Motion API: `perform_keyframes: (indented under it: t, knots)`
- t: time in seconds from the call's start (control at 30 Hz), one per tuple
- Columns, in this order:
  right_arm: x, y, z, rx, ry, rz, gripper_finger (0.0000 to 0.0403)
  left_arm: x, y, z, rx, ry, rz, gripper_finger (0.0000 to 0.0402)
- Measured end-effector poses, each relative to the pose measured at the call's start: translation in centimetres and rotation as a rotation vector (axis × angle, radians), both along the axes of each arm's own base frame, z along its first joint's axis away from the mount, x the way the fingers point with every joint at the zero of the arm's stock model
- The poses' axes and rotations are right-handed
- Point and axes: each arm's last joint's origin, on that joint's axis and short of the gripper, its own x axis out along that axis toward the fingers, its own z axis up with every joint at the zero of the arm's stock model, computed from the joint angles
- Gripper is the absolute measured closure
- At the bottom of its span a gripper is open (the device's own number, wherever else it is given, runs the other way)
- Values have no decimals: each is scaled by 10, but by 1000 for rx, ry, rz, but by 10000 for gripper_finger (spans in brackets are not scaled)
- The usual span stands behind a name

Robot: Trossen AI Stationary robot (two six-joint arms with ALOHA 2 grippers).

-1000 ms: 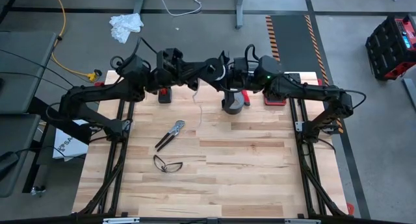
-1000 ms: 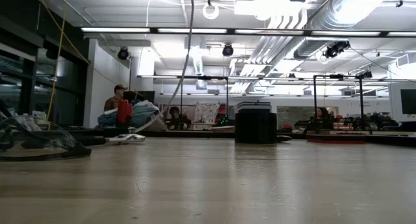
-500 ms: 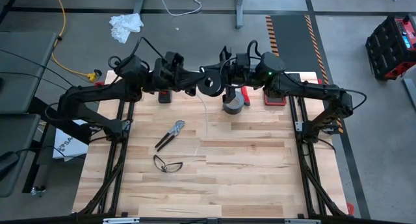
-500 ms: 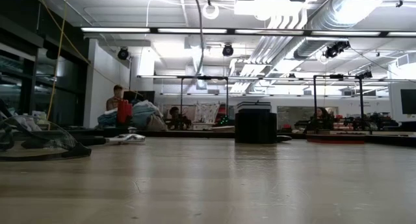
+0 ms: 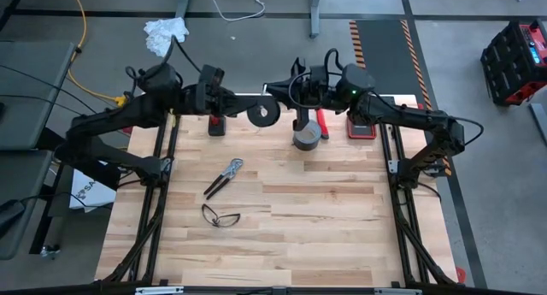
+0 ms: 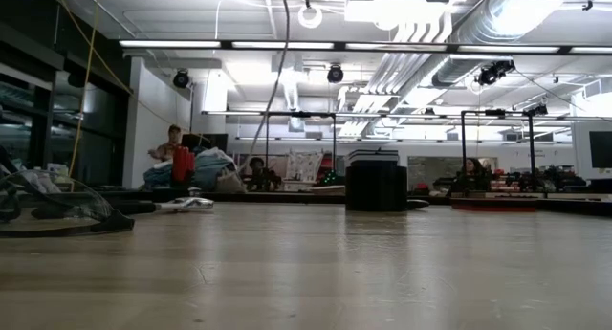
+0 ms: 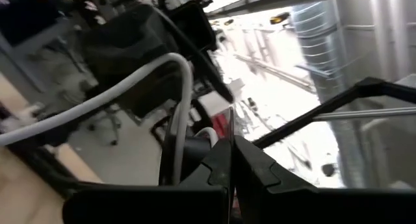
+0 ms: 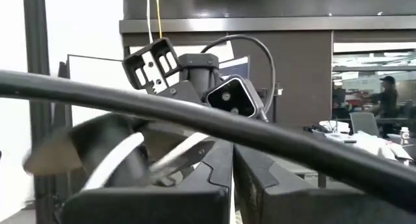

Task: Coil cords
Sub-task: Coil the white wire onto the black spool

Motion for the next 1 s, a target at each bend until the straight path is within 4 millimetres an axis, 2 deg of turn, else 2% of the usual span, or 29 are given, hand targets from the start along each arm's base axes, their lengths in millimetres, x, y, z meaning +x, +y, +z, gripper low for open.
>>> perform_keyframes:
  t: [0.2,0.4,0.57,0.73,0.87,1.0]
  knots:
    - [-4,-5,2,-1,2,-7,402,-4,6,-2,76,35,41,401]
    - [-8,-9,3,0,22,-35,402,-12,18,-6,232,87,126,401]
    - [-21,-16,14,4,-17,-73,402,-20,28,-10,346,144,200,401]
    - [-24,-21,12,11,18,-82,402,-29,36,-6,454,146,298,401]
    - [-30,-21,14,33,47,-84,402,-31,41,-6,433,147,320,401]
    - [-28,-21,5,59,134,-47,402,-32,40,-2,443,109,302,401]
